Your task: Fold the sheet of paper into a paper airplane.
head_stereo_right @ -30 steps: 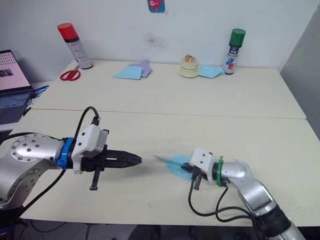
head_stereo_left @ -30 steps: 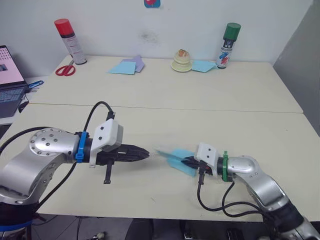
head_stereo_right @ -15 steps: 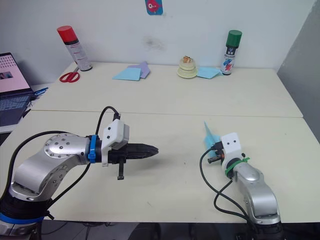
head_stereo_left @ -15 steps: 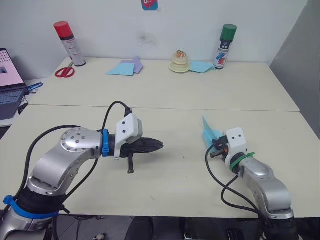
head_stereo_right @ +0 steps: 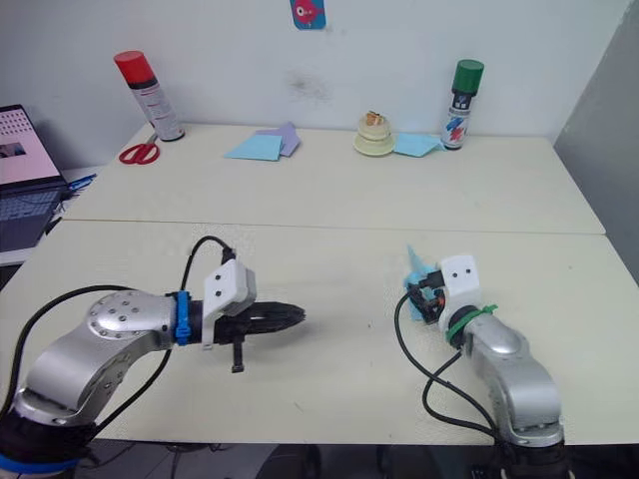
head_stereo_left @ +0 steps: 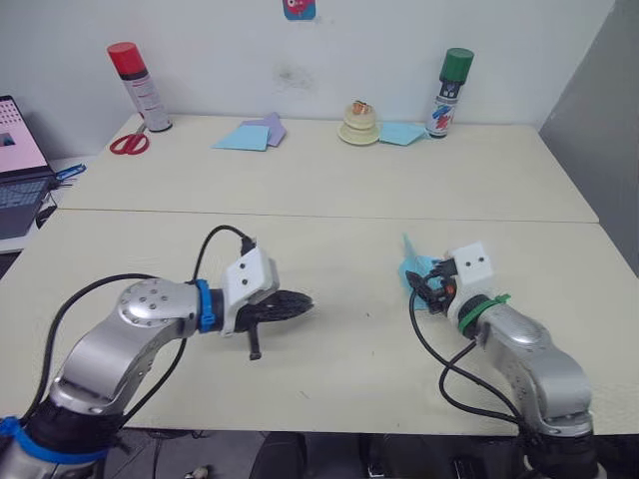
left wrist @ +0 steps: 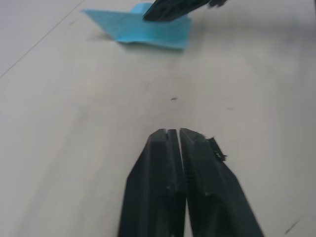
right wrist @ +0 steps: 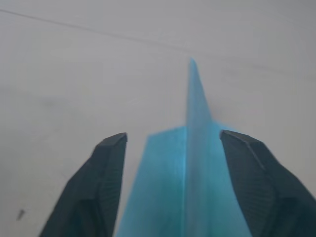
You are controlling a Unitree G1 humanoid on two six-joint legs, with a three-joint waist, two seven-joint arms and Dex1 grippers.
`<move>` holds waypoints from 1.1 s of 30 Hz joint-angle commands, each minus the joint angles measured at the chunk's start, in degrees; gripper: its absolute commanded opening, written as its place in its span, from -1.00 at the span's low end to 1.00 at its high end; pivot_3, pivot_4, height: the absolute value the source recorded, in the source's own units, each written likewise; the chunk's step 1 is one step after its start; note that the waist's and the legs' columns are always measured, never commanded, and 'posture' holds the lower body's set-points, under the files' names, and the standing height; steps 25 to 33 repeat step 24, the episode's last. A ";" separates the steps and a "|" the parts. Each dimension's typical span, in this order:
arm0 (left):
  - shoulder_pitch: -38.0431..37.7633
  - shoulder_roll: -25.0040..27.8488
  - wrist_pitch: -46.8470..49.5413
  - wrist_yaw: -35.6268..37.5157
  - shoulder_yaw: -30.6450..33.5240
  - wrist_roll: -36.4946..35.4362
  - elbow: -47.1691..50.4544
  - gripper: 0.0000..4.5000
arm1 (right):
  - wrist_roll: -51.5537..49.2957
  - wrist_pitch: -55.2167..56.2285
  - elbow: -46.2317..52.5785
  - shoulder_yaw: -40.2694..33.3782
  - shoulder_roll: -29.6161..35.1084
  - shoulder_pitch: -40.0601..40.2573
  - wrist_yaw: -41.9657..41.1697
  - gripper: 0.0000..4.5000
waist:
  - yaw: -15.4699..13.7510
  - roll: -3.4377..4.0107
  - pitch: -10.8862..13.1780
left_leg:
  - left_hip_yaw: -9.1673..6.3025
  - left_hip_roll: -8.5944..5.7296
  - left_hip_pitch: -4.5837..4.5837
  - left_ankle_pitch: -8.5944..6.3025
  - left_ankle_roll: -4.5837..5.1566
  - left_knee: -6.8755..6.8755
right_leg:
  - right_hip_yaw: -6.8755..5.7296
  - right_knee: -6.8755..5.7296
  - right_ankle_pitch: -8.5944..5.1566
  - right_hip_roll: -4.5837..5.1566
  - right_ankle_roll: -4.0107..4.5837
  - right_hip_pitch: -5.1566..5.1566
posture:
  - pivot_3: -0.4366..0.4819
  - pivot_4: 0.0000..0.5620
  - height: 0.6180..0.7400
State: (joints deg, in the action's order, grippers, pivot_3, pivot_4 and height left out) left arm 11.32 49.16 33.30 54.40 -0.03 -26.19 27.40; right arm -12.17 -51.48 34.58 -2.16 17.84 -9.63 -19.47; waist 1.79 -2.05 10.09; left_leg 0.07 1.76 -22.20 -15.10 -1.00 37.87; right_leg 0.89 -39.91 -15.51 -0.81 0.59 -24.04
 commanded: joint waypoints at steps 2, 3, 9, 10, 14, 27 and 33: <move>-3.61 2.82 -1.90 -0.79 7.69 0.83 1.40 -0.11 | -2.27 4.94 2.62 -3.35 8.26 -0.45 -7.19 1.00 | 0.00 0.03 0.02 | 0.02 -0.01 0.03 0.00 0.00 0.00 | 0.01 0.01 0.00 0.00 0.00 0.01 | -0.05 -0.47 0.82; -5.69 3.32 -2.64 -1.02 10.11 1.32 1.45 0.04 | -3.14 5.92 2.03 -4.49 11.19 -0.15 -9.79 1.00 | -0.01 0.04 0.02 | 0.07 -0.03 0.05 0.00 0.00 -0.01 | 0.05 0.01 0.00 0.03 0.00 0.01 | -0.05 -0.47 0.82; -18.81 5.81 -6.36 -0.81 20.54 5.64 0.58 0.60 | -8.13 14.09 -2.63 -9.01 27.05 5.23 -27.86 1.00 | -0.11 0.03 0.03 | 0.02 0.04 0.00 -0.01 0.02 -0.10 | -0.04 0.25 -0.03 0.02 0.05 0.03 | -0.05 -0.47 0.82; -20.51 6.51 -6.18 -0.97 21.44 6.70 0.45 0.60 | -8.90 15.61 -3.59 -10.12 28.79 6.60 -30.42 1.00 | -0.12 0.03 0.03 | 0.03 0.03 0.00 -0.01 0.02 -0.13 | -0.04 0.26 -0.03 0.02 0.05 0.04 | -0.05 -0.47 0.82; -24.11 7.18 -6.20 -0.59 25.31 7.38 1.15 0.60 | -9.20 20.31 -8.56 -14.45 33.41 9.42 -35.26 1.00 | -0.15 0.00 0.05 | 0.03 0.02 0.02 -0.02 0.02 -0.08 | -0.04 0.29 -0.02 0.05 0.03 0.09 | -0.05 -0.47 0.82; -23.54 5.20 -4.11 -1.97 26.42 5.36 1.19 0.60 | -10.14 24.01 -13.34 -16.98 35.53 9.08 -37.10 1.00 | -0.20 0.06 0.09 | 0.06 0.02 0.28 -0.02 0.02 -0.09 | -0.04 0.58 0.09 0.11 -0.09 0.46 | -0.05 -0.47 0.82; -23.54 5.20 -4.11 -1.97 26.42 5.36 1.19 0.60 | -10.14 24.01 -13.34 -16.98 35.53 9.08 -37.10 1.00 | -0.20 0.06 0.09 | 0.06 0.02 0.28 -0.02 0.02 -0.09 | -0.04 0.58 0.09 0.11 -0.09 0.46 | -0.05 -0.47 0.82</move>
